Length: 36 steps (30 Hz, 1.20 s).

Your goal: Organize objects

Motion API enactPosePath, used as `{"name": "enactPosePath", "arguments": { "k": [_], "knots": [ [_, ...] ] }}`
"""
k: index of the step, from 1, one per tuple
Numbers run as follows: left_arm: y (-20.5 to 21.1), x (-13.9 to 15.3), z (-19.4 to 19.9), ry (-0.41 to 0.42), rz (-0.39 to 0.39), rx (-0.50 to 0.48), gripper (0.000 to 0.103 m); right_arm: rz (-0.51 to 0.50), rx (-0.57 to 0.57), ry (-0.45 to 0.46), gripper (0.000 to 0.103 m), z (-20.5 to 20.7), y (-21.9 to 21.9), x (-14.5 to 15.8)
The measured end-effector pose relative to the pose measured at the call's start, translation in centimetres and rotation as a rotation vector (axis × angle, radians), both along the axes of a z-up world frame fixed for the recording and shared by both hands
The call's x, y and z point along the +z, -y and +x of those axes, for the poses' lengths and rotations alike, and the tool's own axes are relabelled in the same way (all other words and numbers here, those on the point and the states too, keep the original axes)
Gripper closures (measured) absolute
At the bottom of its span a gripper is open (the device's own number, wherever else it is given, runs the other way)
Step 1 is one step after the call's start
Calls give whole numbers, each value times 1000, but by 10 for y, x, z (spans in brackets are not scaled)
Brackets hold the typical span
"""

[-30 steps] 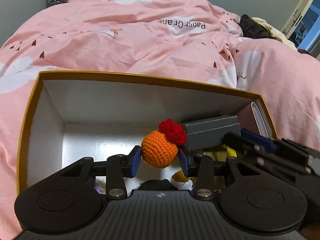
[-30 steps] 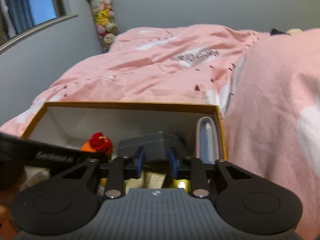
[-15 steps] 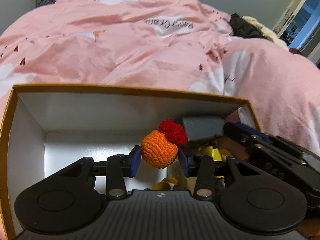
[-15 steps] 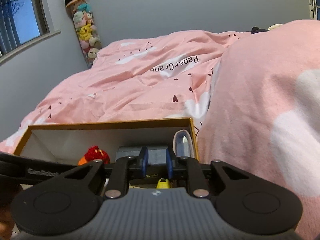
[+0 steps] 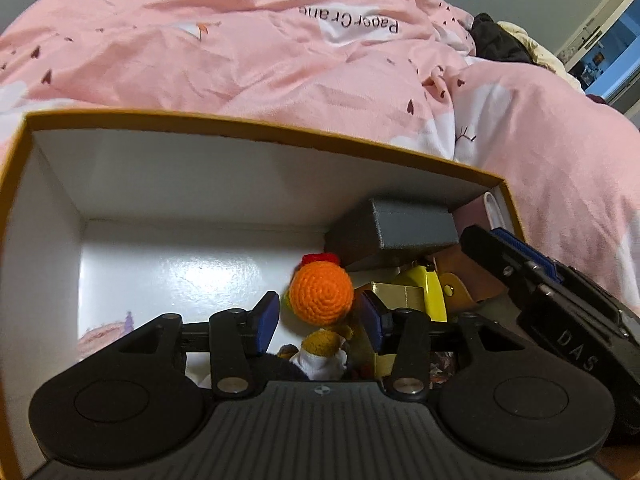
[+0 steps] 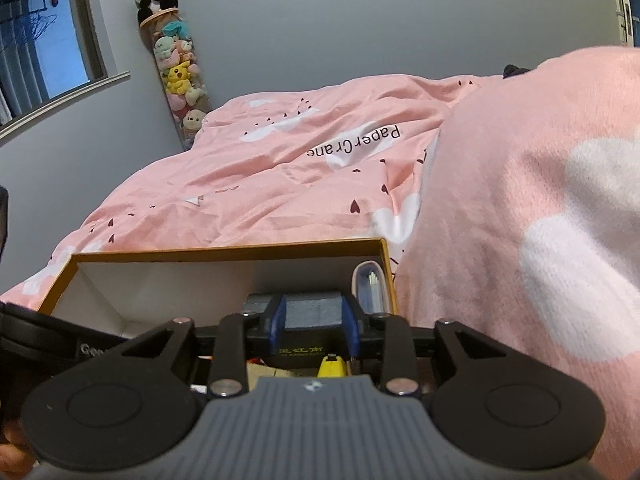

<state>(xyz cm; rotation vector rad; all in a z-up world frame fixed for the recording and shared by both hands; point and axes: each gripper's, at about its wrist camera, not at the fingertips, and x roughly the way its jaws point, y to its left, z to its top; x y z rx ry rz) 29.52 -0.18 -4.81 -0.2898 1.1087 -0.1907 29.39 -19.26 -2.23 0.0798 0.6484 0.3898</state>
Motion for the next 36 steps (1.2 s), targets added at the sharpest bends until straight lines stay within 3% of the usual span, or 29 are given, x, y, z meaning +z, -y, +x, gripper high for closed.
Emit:
{"name": "enactPosePath", "arguments": {
  "k": [4,11,17,20,24,30,36],
  "knots": [
    [1,22,-19,62,31,-1,51,-37,0,27,50,-14,-2,11],
    [4,71,-65,203,101,15,50,-32,7,37,42,-52,7,39],
    [7,104,-105,315,136,26,42,-38,30,72,33,-96,12,63],
    [9,114,-125,379,175,32,31,-43,38,91,27,-118,14,72],
    [16,118,-156,501,314,50,28,-47,48,93,21,-142,17,77],
    [20,105,-198,554,413,178,27,-59,50,80,15,-168,23,70],
    [21,79,-225,528,384,226,26,-59,41,27,14,-176,29,53]
  ]
}}
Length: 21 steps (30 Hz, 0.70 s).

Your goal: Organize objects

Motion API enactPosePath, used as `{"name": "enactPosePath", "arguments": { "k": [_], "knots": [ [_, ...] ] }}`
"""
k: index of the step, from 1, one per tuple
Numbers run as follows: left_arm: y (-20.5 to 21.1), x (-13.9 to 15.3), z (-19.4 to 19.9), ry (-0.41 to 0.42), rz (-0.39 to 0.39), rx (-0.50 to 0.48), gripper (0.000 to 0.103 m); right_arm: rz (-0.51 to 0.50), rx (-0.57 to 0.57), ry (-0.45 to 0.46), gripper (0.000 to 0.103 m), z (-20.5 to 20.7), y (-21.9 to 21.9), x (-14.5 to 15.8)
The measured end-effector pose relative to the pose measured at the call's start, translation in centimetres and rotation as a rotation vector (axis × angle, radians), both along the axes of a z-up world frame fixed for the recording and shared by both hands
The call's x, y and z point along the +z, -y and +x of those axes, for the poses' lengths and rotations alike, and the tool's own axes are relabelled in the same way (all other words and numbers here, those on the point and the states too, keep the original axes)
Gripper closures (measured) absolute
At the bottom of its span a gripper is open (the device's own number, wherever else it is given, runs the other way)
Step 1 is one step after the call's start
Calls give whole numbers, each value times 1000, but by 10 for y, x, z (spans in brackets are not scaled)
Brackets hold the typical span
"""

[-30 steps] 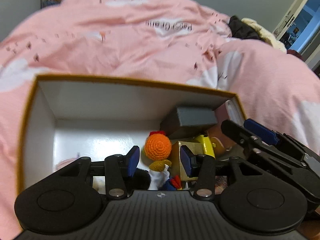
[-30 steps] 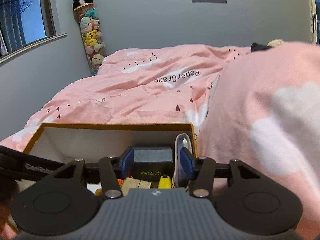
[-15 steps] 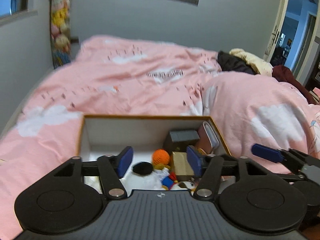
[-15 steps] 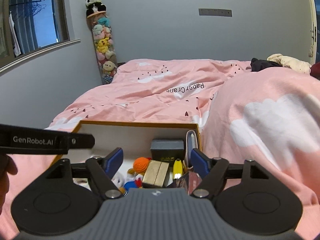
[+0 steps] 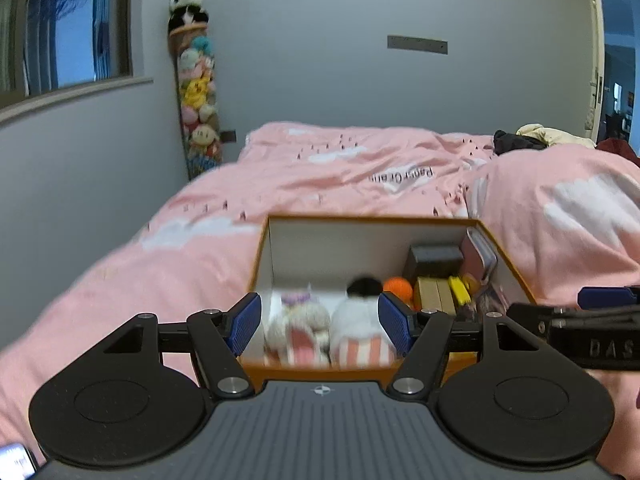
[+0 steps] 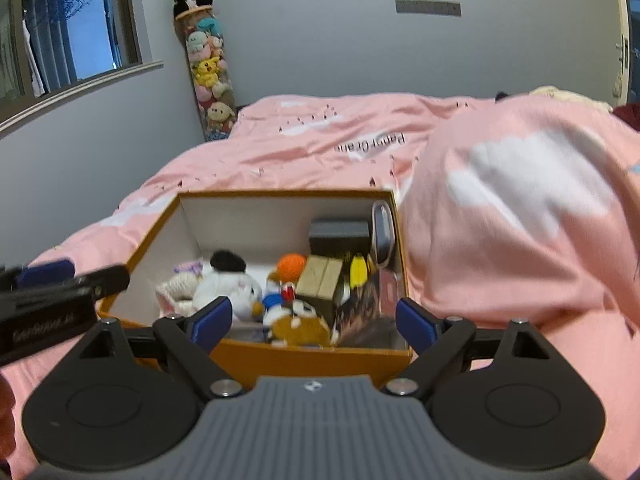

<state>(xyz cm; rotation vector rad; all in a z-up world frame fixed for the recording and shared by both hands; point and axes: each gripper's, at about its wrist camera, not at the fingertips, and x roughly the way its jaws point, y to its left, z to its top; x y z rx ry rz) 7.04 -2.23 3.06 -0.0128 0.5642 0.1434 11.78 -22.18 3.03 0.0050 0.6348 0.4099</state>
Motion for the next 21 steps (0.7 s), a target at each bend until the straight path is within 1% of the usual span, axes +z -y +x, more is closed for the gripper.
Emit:
{"name": "enactPosePath", "arguments": {
  "k": [3,5,7,11,21],
  "knots": [
    [2,-15,-4,-29,-22,24,26,15,-13,-19,13,-1,1,-7],
    [6,-24,-5,-56,-25,9,26,22,-13,-19,12,-3,-1,-9],
    [8,-29,-4,-73,-15,1,26,9,-9,-14,10,-6,-3,-11],
    [10,-35,-5,-78,3,-7,26,-37,-10,-8,10,-10,-7,-19],
    [11,-44,-4,-108,-4,-18,26,-56,-3,-42,10,-5,-10,-31]
  ]
}}
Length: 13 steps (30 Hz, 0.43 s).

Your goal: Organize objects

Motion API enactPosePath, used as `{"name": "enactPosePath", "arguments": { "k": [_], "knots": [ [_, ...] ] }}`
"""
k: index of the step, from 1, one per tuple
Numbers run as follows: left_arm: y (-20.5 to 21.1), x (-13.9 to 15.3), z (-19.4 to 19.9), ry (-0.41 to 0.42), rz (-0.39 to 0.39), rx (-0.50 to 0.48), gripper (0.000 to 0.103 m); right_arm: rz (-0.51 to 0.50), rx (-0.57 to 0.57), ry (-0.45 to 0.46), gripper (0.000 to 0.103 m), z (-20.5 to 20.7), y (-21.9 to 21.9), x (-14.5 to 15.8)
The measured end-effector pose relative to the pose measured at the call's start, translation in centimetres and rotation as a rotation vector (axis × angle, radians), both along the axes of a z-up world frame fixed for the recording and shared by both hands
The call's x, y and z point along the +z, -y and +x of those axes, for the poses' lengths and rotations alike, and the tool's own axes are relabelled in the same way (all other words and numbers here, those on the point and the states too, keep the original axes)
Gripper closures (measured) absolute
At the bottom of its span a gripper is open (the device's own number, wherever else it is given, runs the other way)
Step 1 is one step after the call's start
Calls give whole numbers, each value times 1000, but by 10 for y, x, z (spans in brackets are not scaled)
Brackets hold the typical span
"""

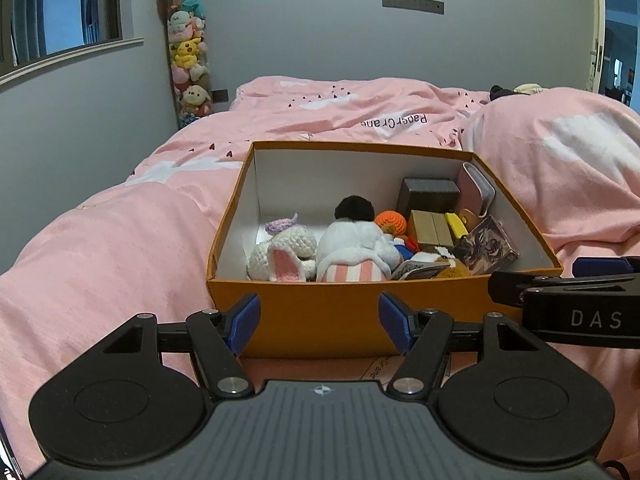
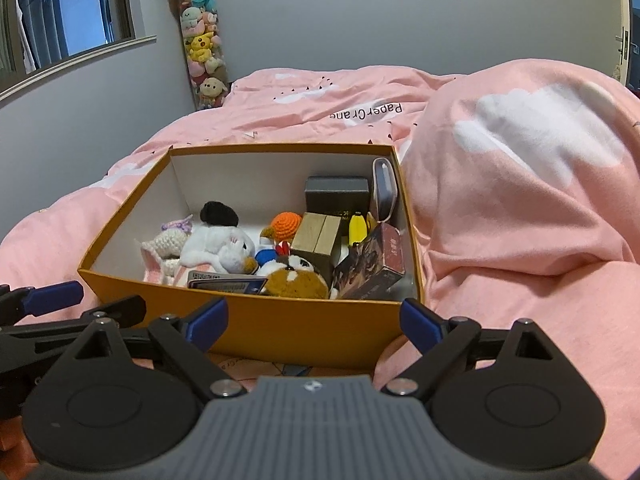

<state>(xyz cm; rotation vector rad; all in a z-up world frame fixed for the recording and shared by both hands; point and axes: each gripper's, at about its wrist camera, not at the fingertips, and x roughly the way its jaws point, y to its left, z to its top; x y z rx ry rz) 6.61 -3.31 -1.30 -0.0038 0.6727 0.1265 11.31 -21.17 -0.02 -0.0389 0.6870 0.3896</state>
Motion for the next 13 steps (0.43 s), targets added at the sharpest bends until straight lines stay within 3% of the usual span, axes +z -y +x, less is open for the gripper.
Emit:
{"name": "enactPosePath", "arguments": {
  "k": [13],
  "knots": [
    [2,0,-2,-10,-1,-14,26,-10,2,-13,10,0,0,-3]
  ]
}}
